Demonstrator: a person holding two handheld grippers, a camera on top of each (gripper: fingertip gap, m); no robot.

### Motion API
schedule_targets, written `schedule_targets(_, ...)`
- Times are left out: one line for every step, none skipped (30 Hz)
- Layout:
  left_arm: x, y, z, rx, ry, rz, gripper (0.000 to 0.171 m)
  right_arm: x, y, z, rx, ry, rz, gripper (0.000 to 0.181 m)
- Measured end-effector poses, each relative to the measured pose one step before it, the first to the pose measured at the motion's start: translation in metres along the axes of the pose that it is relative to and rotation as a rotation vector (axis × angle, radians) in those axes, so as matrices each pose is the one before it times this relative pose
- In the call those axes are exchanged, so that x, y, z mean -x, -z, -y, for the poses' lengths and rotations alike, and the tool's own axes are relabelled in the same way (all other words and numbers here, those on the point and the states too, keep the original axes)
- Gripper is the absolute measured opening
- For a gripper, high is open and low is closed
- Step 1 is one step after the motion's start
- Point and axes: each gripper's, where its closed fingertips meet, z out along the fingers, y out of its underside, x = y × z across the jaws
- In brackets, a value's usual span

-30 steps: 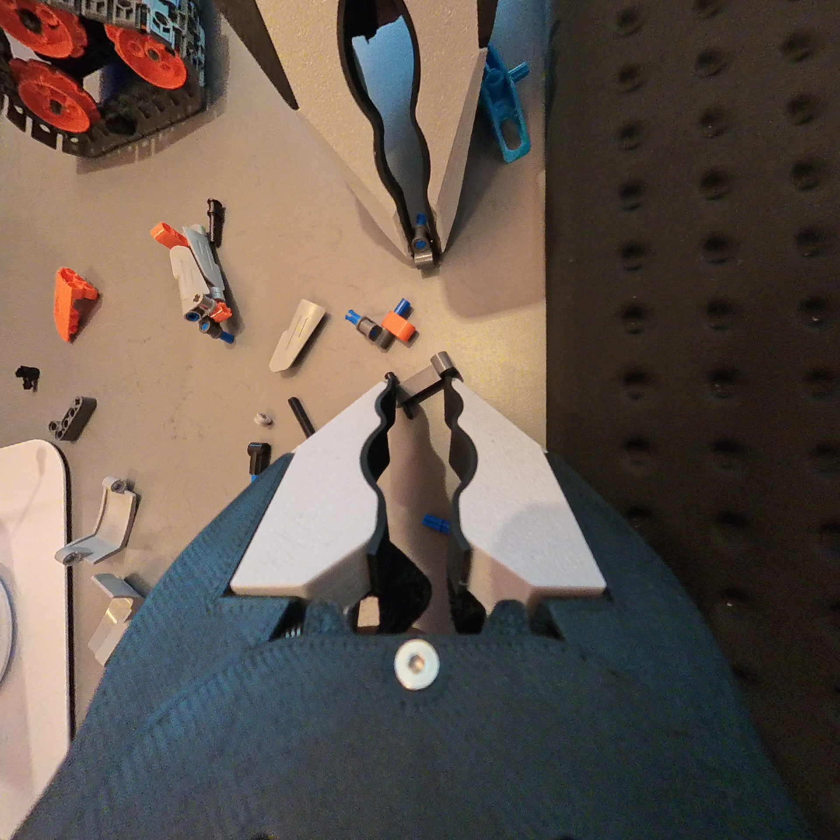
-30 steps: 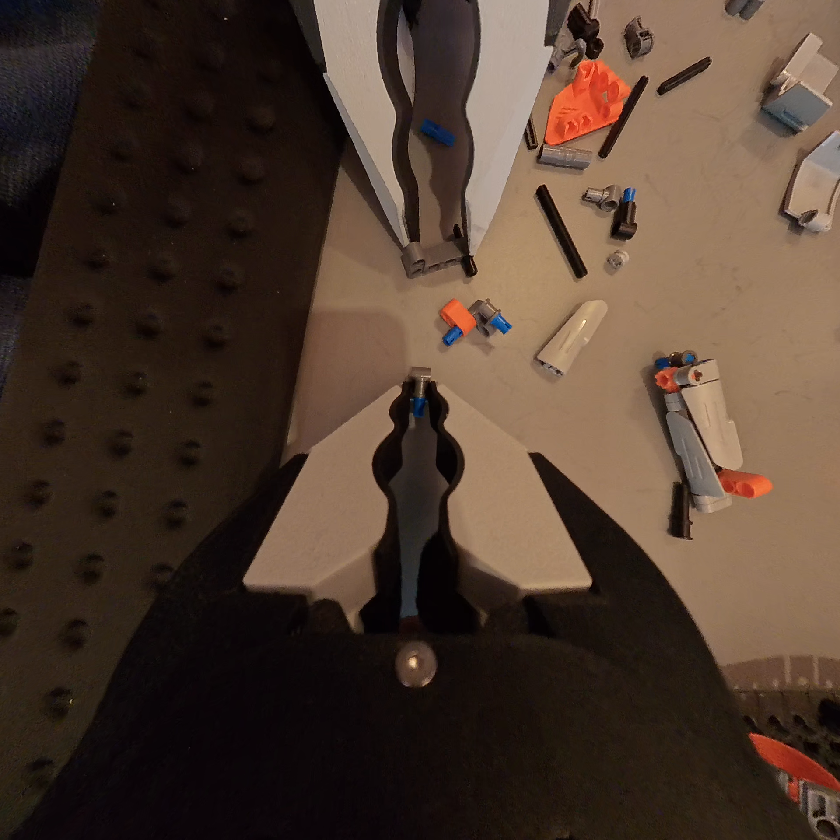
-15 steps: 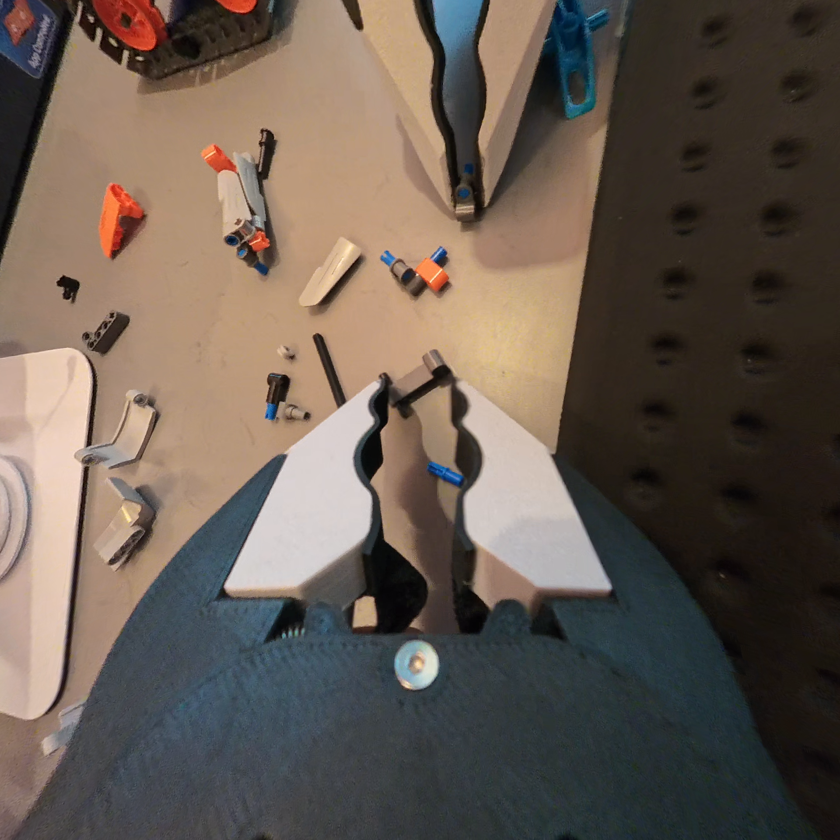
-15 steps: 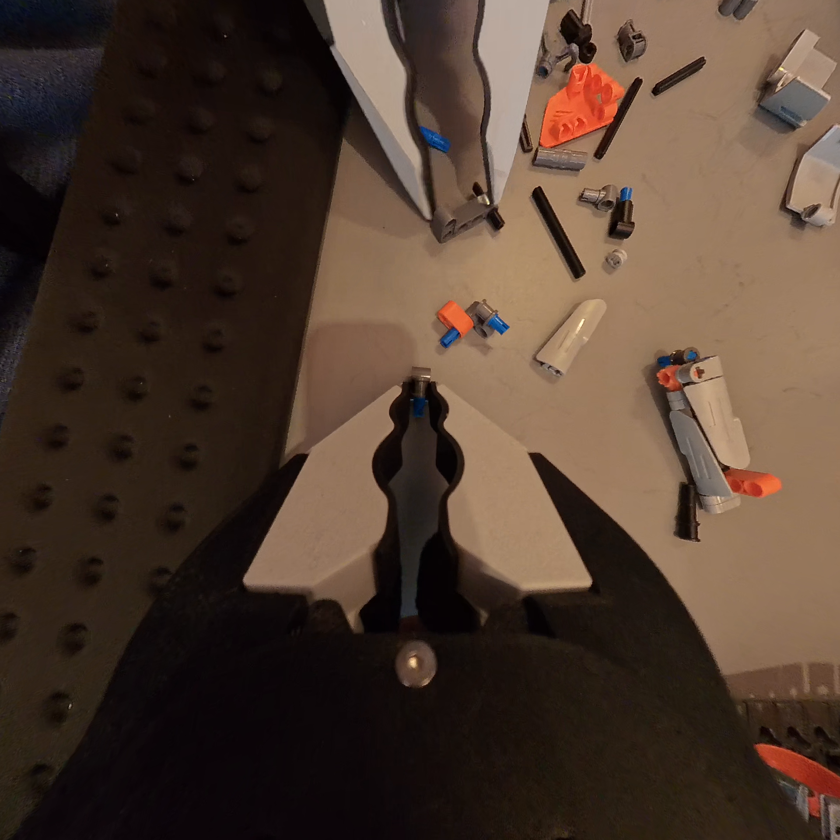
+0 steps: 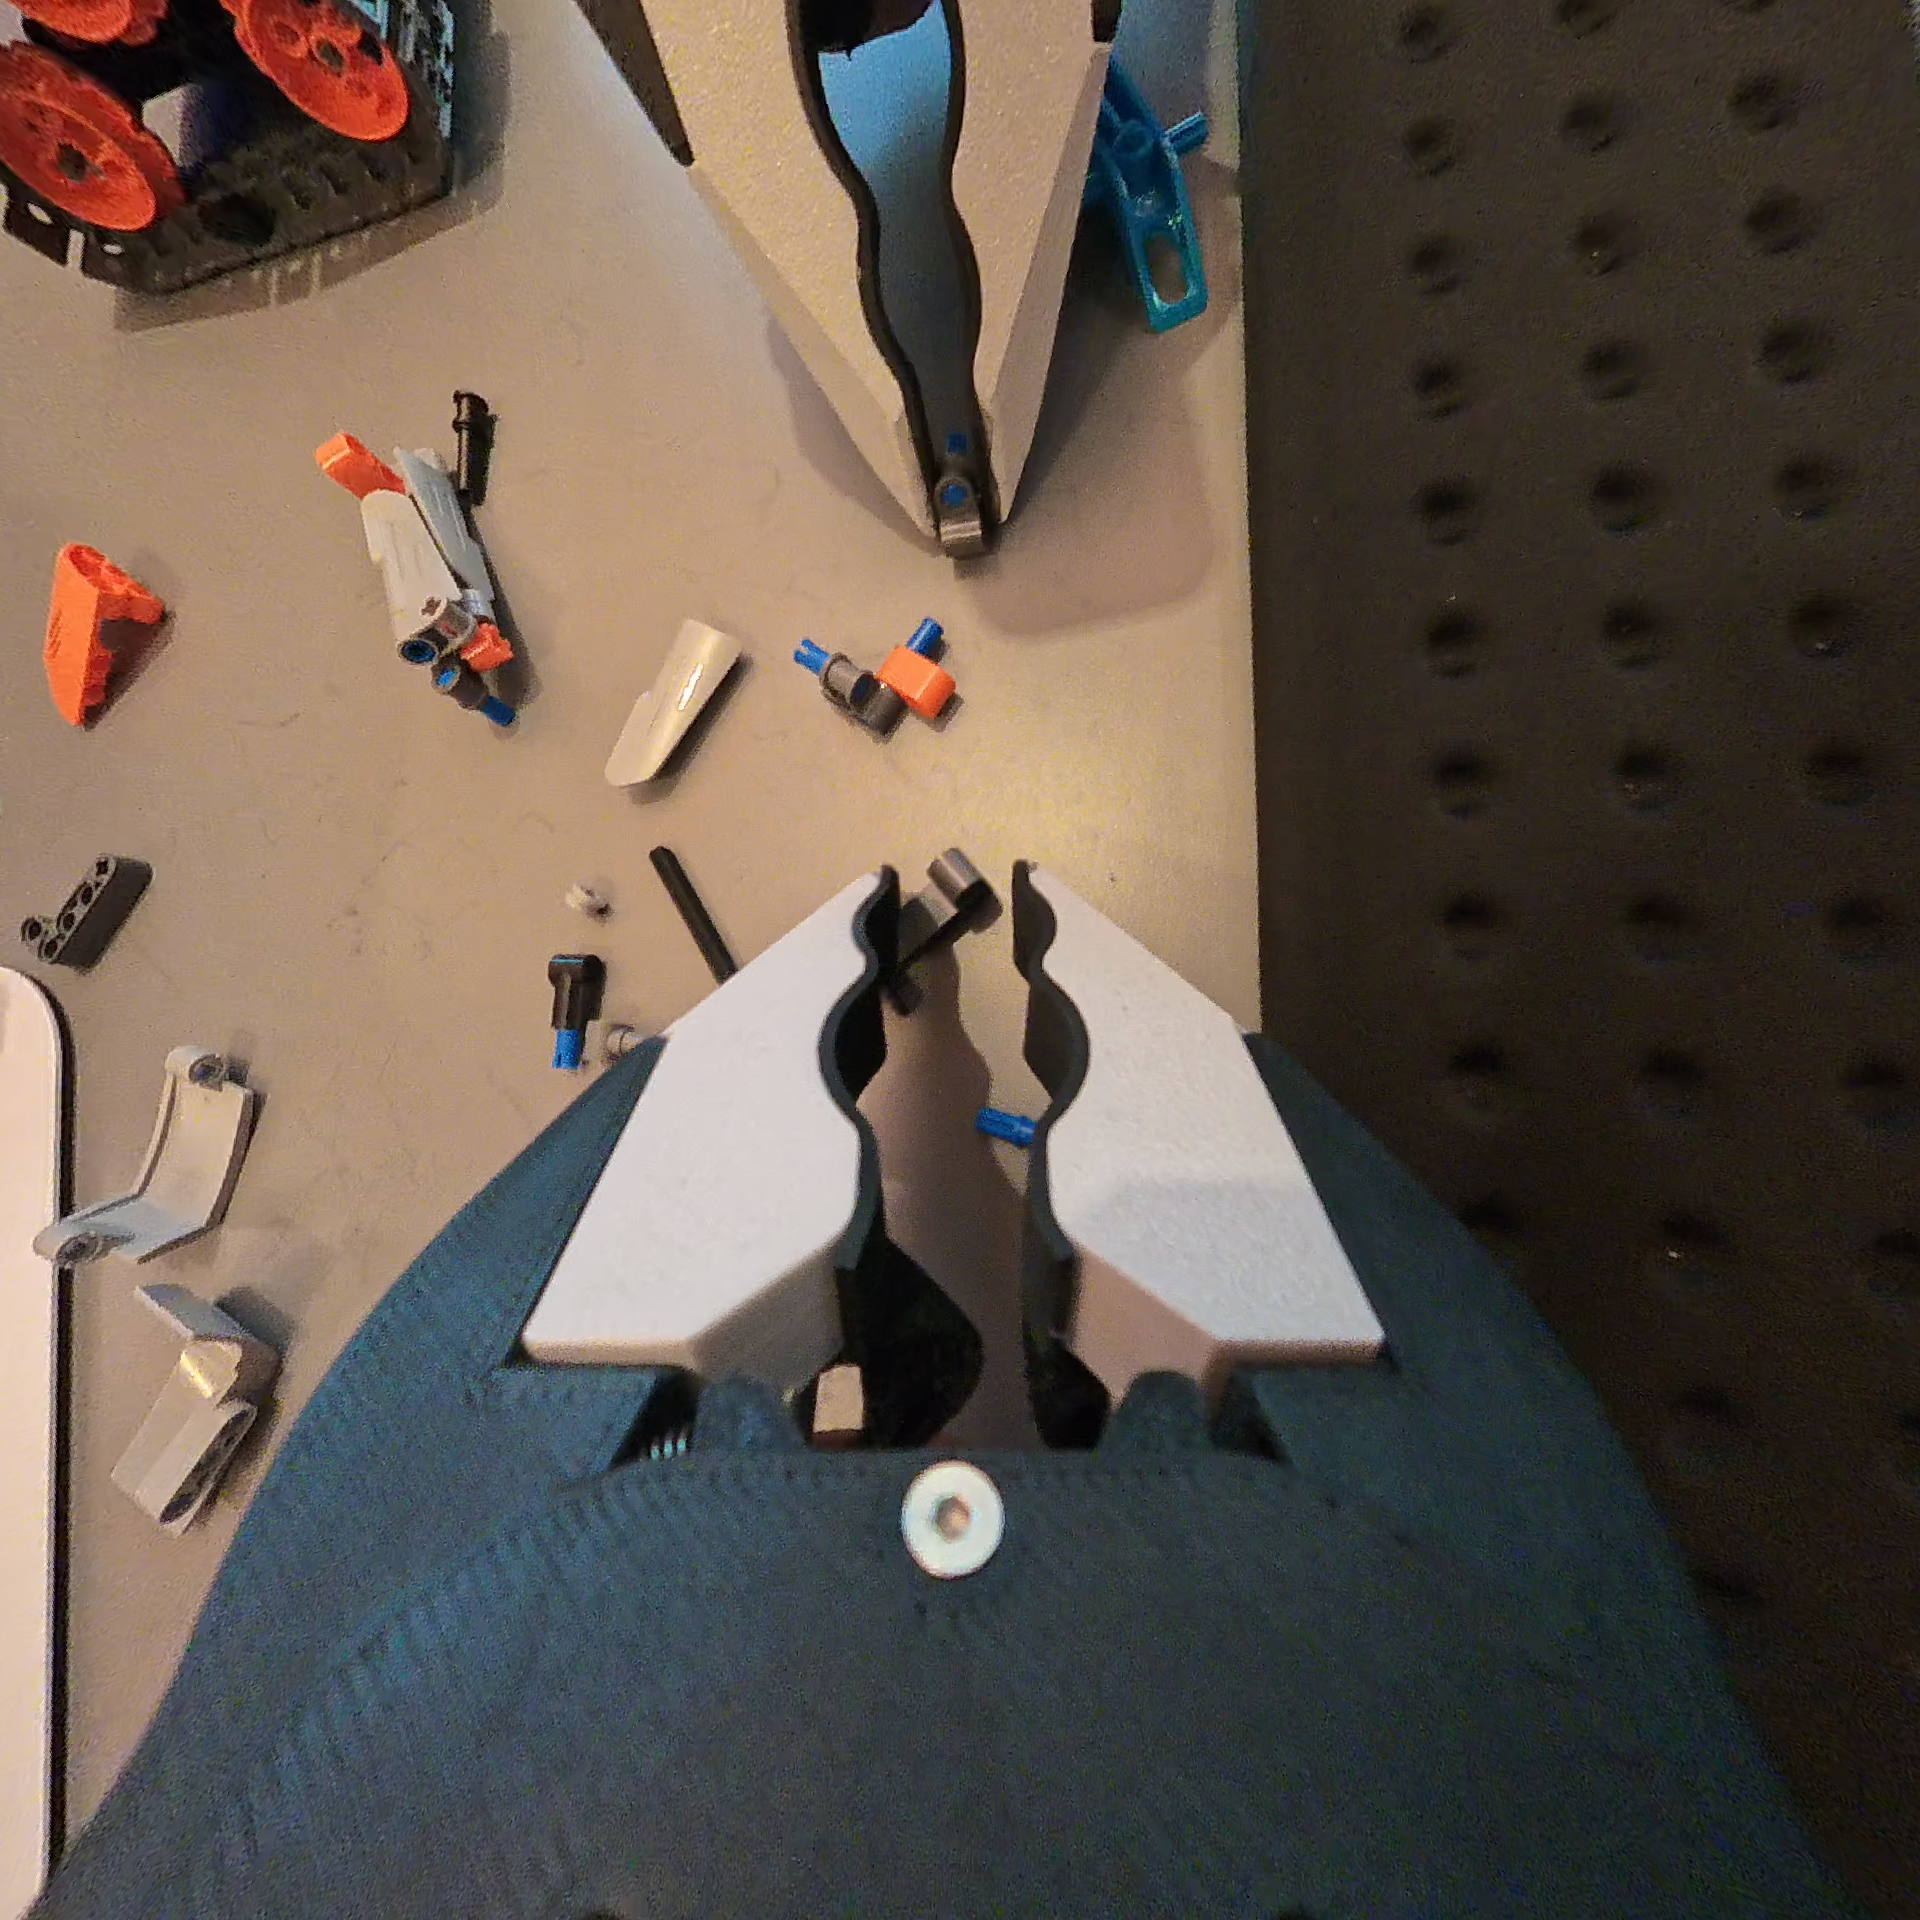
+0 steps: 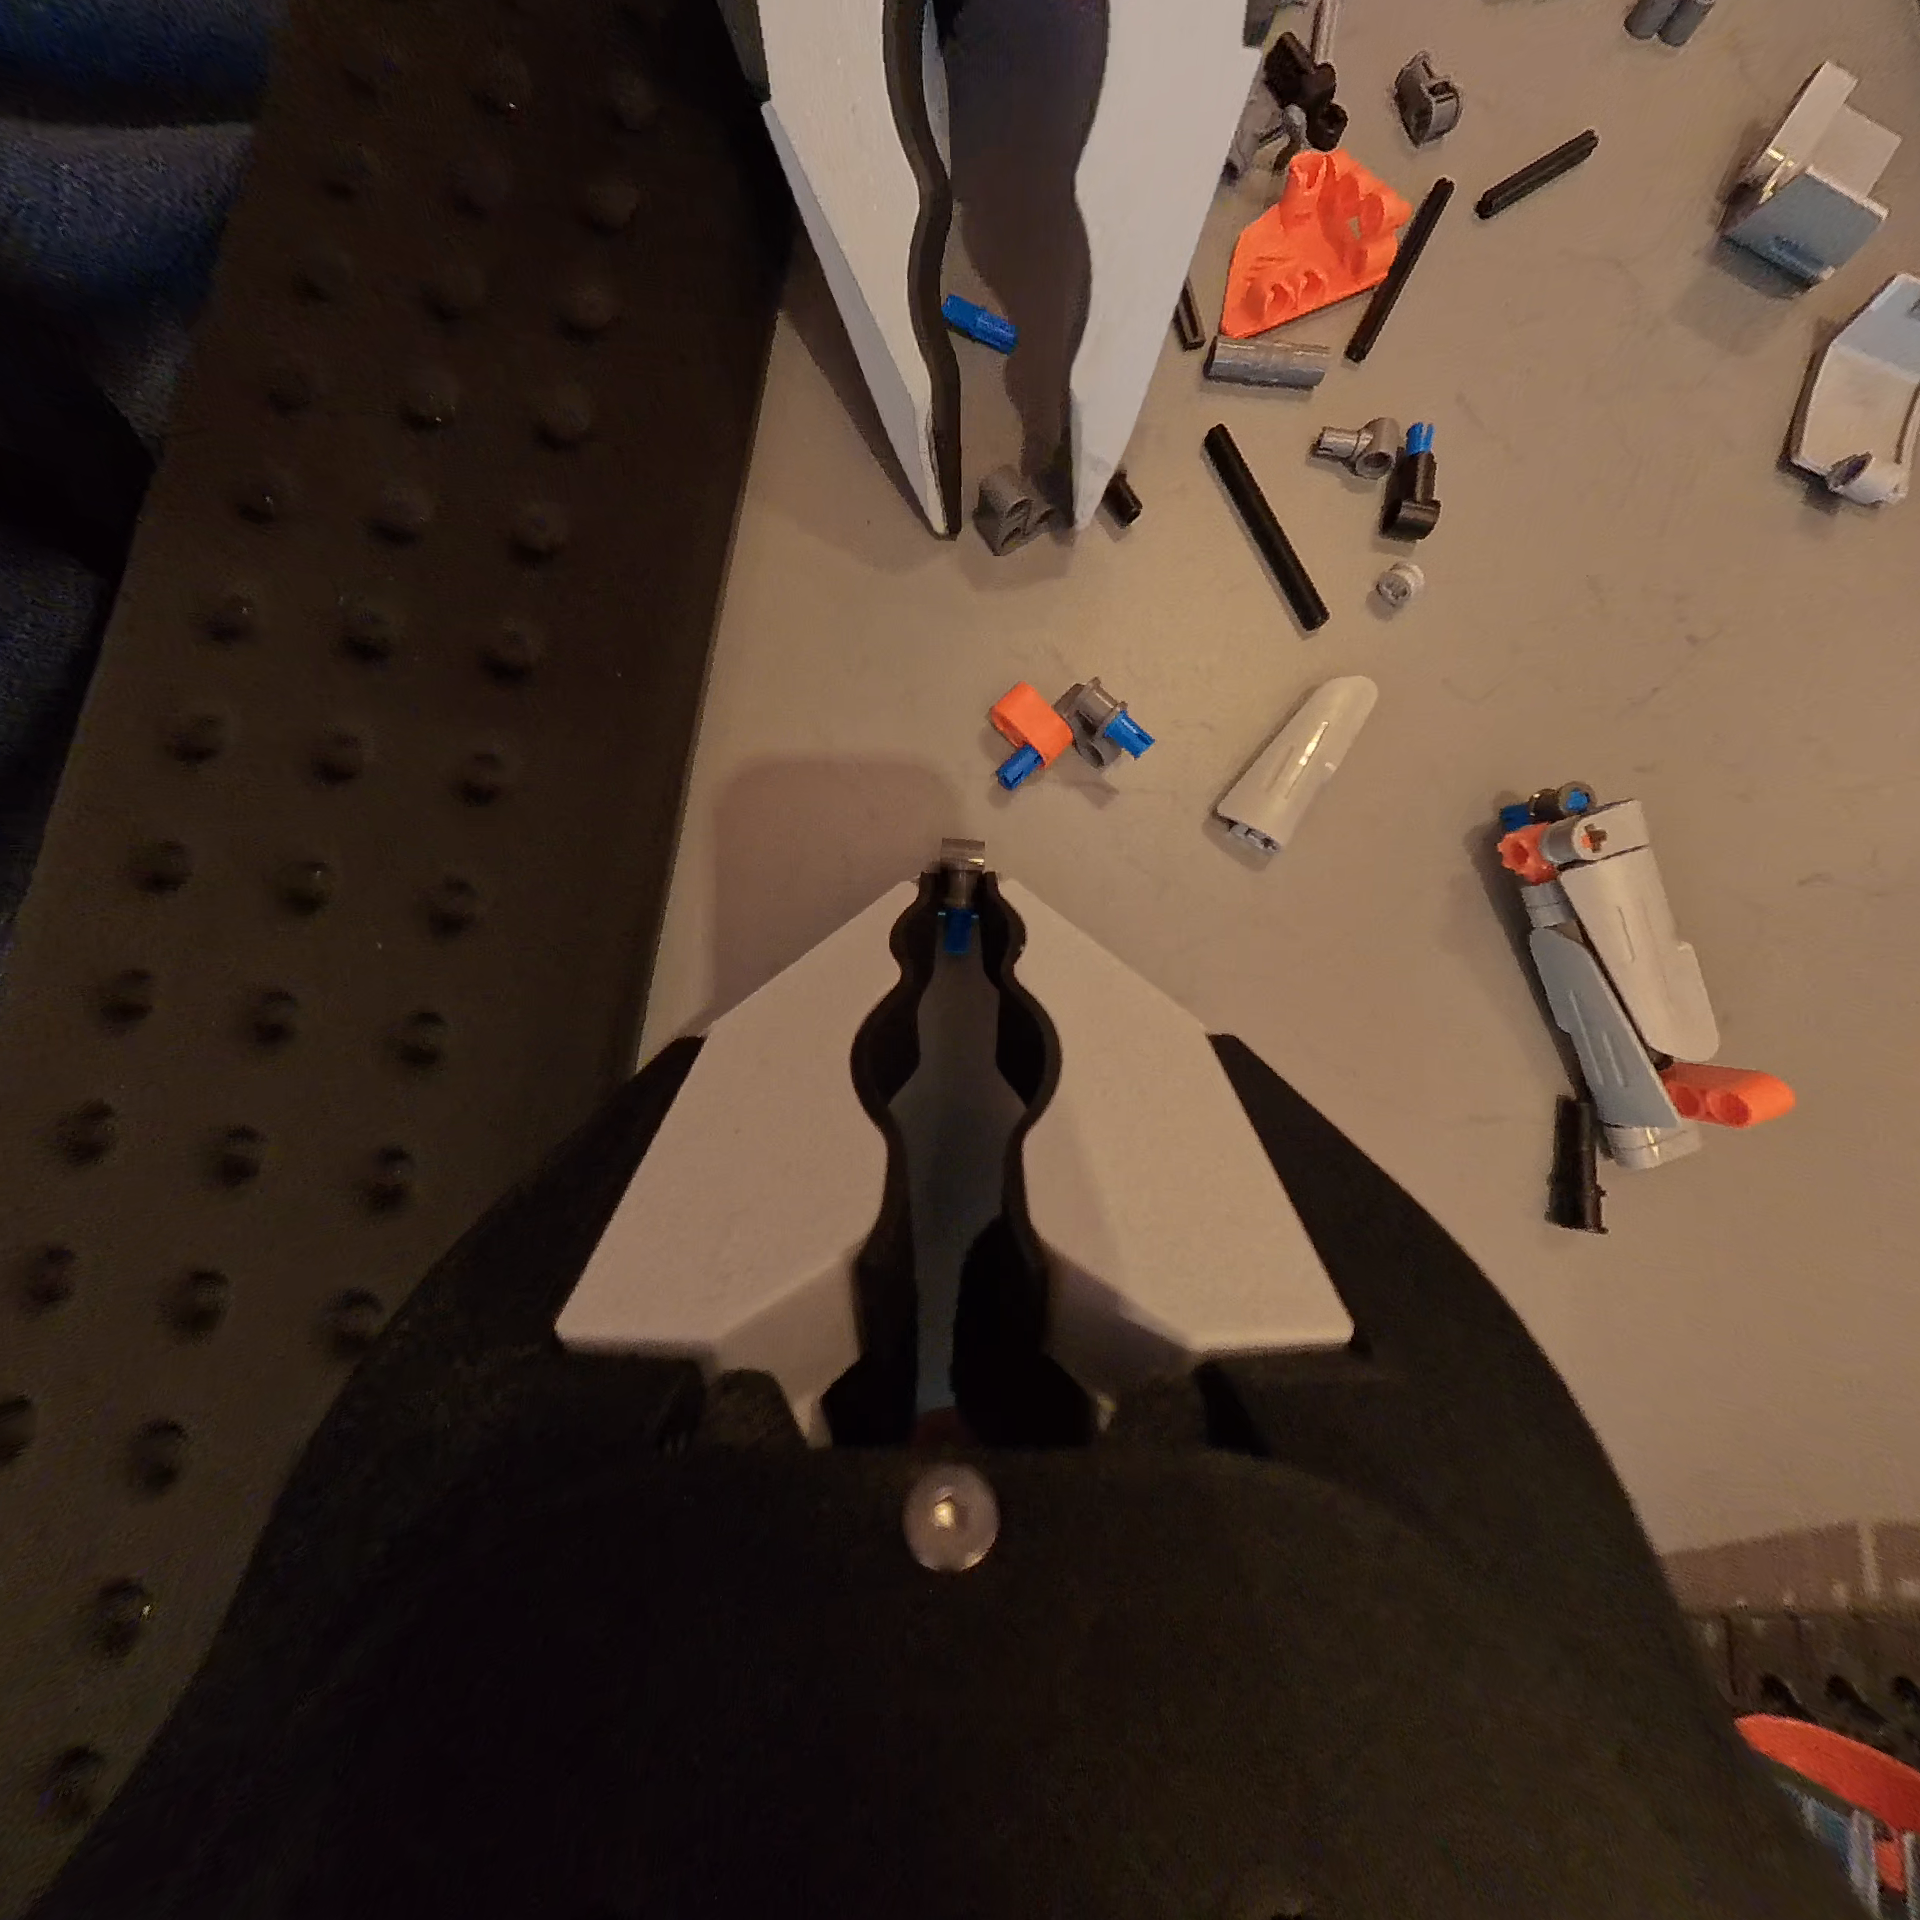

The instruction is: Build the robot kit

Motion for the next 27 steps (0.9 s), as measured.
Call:
schedule_targets(-0.00068,-0.00038,0.00034,0.00091,-0.0034,-0.0011,0.018,-0.00013,0.00023,-0.00023,-0.0008,-0.0005,0.0004,0.006)
schedule_targets(-0.00058,-0.00033,0.00035,0.00184,-0.0038,-0.0013,0.016,-0.00013,0.00010,-0.00009,-0.0005,0.0000,-0.0005,0.006)
schedule_targets(-0.00044,-0.00043,0.00045,0.00164,-0.0024,-0.0003,0.014,-0.00009,0.00003,-0.00015,-0.0005,-0.0003,-0.0004,0.006)
schedule_targets(-0.00030,-0.00097,0.00077,-0.00076,0.0033,0.0004,0.013,0.00001,0.00004,-0.00002,-0.0004,-0.0002,-0.0002,0.006)
schedule_targets(-0.00084,-0.00100,0.00125,-0.00327,0.0052,-0.0028,0.011,-0.00003,0.00000,-0.00001,0.0000,0.0002,-0.0001,0.006)
schedule_targets(-0.00027,-0.00102,0.00111,-0.00271,0.0009,0.0000,0.010,0.00000,-0.00002,0.00003,-0.0001,0.0006,-0.0004,0.006)
schedule_targets(-0.00010,-0.00084,0.00089,-0.00221,-0.0012,0.0008,0.010,-0.00008,0.00004,-0.00003,-0.0002,0.0007,-0.0010,0.006)
schedule_targets(-0.00046,-0.00060,0.00089,-0.00183,-0.0012,-0.0021,0.010,-0.00012,0.00006,-0.00007,0.0000,0.0001,-0.0010,0.006)
schedule_targets(-0.00065,-0.00068,0.00099,-0.00139,-0.0031,-0.0037,0.010,-0.00037,0.00006,-0.00022,-0.0002,0.0000,-0.0016,0.006)
schedule_targets(-0.00046,-0.00081,0.00113,-0.00069,-0.0031,-0.0015,0.010,-0.00037,0.00022,-0.00028,0.0003,0.0003,-0.0022,0.006)
schedule_targets(-0.00013,-0.00107,0.00123,-0.00156,-0.0020,-0.0006,0.010,-0.00039,0.00028,-0.00023,0.0010,0.0009,-0.0025,0.006)
schedule_targets(0.00000,-0.00119,0.00134,-0.00253,0.0013,-0.0001,0.010,-0.00017,0.00019,-0.00026,0.0009,0.0010,-0.0017,0.006)
schedule_targets(0.00094,-0.00128,0.00127,-0.00101,0.0063,0.0042,0.010,-0.00022,0.00010,-0.00014,0.0003,-0.0002,-0.0011,0.006)
schedule_targets(0.00145,-0.00131,0.00097,0.00045,0.0086,0.0071,0.010,-0.00021,0.00010,-0.00014,0.0004,-0.0003,-0.0011,0.006)
schedule_targets(0.00112,-0.00089,0.00053,0.00174,0.0037,0.0051,0.010,-0.00041,0.00027,-0.00036,0.0009,0.0006,-0.0023,0.006)
schedule_targets(0.00160,-0.00049,0.00017,0.00410,0.0025,0.0061,0.010,-0.00043,0.00033,-0.00044,0.0008,0.0002,-0.0021,0.006)
schedule_targets(0.00419,-0.00070,-0.00052,0.00754,0.0140,0.0182,0.010,-0.00056,0.00033,-0.00045,0.0006,-0.0011,-0.0022,0.006)
schedule_targets(0.00371,-0.00090,-0.00020,0.00235,0.0165,0.0152,0.010,-0.00063,0.00041,-0.00039,0.0005,-0.0013,-0.0021,0.006)
schedule_targets(0.00163,-0.00078,0.00042,-0.00331,0.0182,0.0033,0.010,-0.00061,0.00031,-0.00040,0.0003,-0.0005,-0.0023,0.006)
schedule_targets(0.00275,-0.00072,0.00015,-0.00158,0.0194,0.0128,0.011,-0.00023,0.00012,-0.00029,-0.0002,-0.0003,-0.0008,0.006)
schedule_targets(0.00496,0.00015,-0.00044,0.00104,0.0109,0.0253,0.017,-0.00012,0.00010,-0.00008,-0.0007,-0.0003,0.0002,0.006)
schedule_targets(0.00389,0.00125,-0.00137,0.00593,0.0060,0.0126,0.023,-0.00015,0.00011,-0.00012,-0.0004,-0.0002,0.0000,0.006)
schedule_targets(0.00085,0.00209,-0.00151,0.00297,0.0035,-0.0099,0.029,-0.00023,0.00024,-0.00030,0.0005,0.0004,-0.0011,0.006)
schedule_targets(0.00127,0.00286,-0.00137,-0.00117,0.0018,-0.0085,0.032,-0.00073,0.00046,-0.00049,0.0015,0.0001,-0.0035,0.006)
schedule_targets(0.00473,0.00373,-0.00109,-0.00322,0.0063,0.0121,0.032,-0.00113,0.00044,-0.00068,0.0020,-0.0009,-0.0048,0.006)
schedule_targets(0.00203,0.00412,-0.00040,-0.00882,-0.0003,-0.0038,0.033,-0.00076,0.00044,-0.00063,0.0013,-0.0016,-0.0033,0.006)
schedule_targets(-0.00269,0.00375,0.00024,-0.01250,-0.0067,-0.0259,0.033,-0.00045,0.00031,-0.00041,0.0005,-0.0009,-0.0020,0.006)
